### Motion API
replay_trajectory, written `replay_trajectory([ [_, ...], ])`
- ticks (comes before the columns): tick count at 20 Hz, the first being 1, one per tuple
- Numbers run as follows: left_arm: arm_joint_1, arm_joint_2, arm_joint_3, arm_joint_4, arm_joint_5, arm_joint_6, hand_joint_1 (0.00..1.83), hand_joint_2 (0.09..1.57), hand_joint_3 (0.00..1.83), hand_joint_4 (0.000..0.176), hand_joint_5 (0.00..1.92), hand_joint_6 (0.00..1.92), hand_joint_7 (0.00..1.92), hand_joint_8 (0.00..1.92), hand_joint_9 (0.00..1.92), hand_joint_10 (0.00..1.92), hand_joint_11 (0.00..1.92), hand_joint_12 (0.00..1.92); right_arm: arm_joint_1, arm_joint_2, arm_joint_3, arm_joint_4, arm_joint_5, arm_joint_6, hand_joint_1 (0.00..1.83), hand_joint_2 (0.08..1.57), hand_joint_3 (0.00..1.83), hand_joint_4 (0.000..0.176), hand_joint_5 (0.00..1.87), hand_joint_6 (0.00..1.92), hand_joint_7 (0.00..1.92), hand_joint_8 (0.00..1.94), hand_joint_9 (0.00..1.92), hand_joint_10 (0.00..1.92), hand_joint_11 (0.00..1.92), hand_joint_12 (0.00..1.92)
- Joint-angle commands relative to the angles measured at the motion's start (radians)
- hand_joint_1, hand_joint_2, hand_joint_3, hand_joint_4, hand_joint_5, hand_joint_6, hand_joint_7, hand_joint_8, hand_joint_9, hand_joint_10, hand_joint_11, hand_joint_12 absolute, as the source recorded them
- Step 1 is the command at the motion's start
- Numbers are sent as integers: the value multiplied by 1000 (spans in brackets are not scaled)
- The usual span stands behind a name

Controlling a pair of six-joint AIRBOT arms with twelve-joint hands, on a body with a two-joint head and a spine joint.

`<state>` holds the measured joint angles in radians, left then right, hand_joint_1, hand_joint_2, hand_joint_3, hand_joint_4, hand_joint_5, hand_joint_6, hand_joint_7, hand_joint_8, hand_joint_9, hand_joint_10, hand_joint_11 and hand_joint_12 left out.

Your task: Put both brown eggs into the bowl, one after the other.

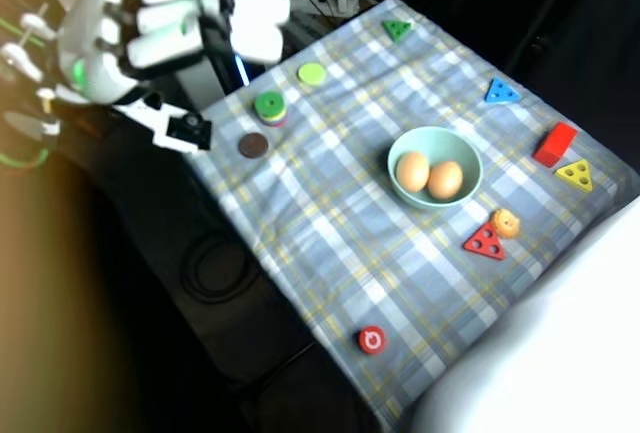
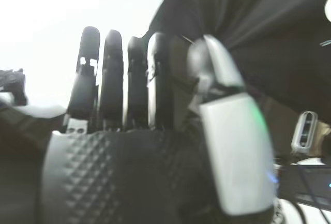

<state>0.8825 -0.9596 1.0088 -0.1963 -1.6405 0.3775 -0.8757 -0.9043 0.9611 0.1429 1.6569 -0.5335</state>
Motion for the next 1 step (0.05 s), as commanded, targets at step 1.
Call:
replay_trajectory([
  [1,-10,-14,3,-18,-95,-36,27,1512,11,0,331,1579,389,1603,409,1722,258,1762,18,-18,7,15,109,26,1053,1380,1,0,431,1625,662,1599,628,1250,585,1706],
])
